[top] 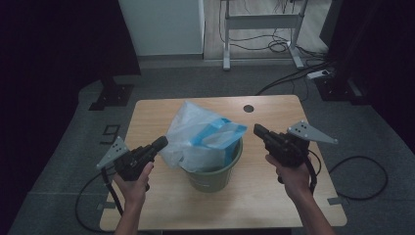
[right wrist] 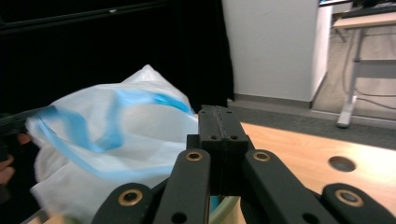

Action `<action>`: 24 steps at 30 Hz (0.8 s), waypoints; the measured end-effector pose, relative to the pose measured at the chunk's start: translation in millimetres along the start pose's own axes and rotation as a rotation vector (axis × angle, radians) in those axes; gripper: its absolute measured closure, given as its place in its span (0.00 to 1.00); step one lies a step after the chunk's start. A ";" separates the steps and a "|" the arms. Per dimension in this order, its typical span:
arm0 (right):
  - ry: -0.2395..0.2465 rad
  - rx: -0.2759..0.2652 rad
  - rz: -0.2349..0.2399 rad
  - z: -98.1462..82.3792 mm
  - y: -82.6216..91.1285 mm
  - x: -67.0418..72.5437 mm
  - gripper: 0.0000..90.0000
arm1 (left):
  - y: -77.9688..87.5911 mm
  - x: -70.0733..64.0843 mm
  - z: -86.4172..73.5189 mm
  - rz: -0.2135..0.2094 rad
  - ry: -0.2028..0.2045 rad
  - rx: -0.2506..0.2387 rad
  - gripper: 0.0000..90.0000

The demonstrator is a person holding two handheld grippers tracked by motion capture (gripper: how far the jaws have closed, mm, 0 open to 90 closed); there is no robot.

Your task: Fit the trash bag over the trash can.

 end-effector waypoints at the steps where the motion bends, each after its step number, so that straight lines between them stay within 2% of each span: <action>1: -0.005 0.006 0.007 -4.4 1.4 1.2 0.99 | 2.1 -0.3 -3.1 0.005 0.002 -0.004 1.00; 4: -0.029 0.024 0.014 -18.0 0.8 2.2 0.99 | 6.3 1.6 -9.5 0.010 0.016 -0.012 1.00; 6: -0.038 0.039 0.016 -25.9 -3.2 1.8 0.91 | 8.2 3.9 -11.9 0.011 0.028 -0.016 1.00; 9: -0.044 0.075 0.027 -33.4 -12.3 1.2 0.85 | 10.2 7.3 -13.9 0.008 0.041 -0.017 1.00; 15: -0.094 0.116 0.060 -32.8 -36.3 4.2 0.75 | 13.8 11.6 -17.1 0.009 0.055 -0.023 1.00; 20: -0.079 0.143 0.054 -33.4 -54.1 11.6 0.71 | 17.1 14.5 -18.9 0.008 0.059 -0.028 1.00; 24: -0.085 0.169 0.060 -37.9 -67.6 16.6 0.67 | 18.3 16.0 -19.3 0.008 0.060 -0.031 1.00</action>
Point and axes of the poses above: each handheld gripper's, and its own axes: y roughly backward along the jaws, z roughly out of its top, x roughly to its left, the point moved 4 cm from there along -y, roughly forward along the jaws, and after that the axes turned 3 degrees about -x, right-handed, at the moved point
